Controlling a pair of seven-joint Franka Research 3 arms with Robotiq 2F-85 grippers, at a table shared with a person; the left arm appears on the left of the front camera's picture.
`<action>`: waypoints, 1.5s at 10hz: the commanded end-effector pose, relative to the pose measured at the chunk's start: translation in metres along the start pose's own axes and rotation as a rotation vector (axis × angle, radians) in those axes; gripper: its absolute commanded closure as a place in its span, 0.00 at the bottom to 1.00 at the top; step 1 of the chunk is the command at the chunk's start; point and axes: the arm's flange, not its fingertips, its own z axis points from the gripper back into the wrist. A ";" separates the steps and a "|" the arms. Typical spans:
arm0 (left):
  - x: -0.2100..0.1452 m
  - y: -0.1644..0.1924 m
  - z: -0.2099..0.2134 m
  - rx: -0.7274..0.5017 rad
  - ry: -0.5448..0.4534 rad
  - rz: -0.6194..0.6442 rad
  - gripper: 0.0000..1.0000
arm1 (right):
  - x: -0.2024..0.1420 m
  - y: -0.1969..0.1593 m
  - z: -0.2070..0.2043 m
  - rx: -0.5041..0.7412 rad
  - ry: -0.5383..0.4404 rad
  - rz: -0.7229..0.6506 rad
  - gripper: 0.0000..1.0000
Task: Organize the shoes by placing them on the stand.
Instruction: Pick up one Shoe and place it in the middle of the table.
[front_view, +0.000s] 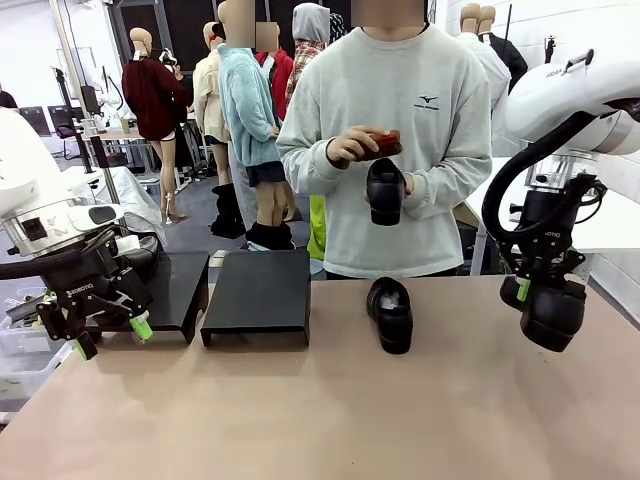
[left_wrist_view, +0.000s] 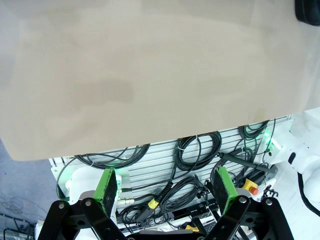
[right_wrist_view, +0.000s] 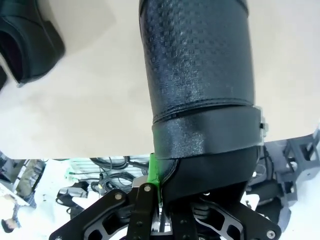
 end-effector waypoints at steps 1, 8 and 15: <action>-0.002 0.003 0.000 0.006 0.002 -0.006 0.00 | -0.034 0.051 -0.024 -0.129 -0.036 -0.069 1.00; -0.002 0.003 0.000 0.006 0.002 -0.006 0.00 | -0.125 0.167 -0.112 -0.266 -0.018 0.079 1.00; -0.002 0.003 0.000 0.006 0.002 -0.006 0.00 | -0.120 0.200 -0.141 -0.216 0.049 0.317 1.00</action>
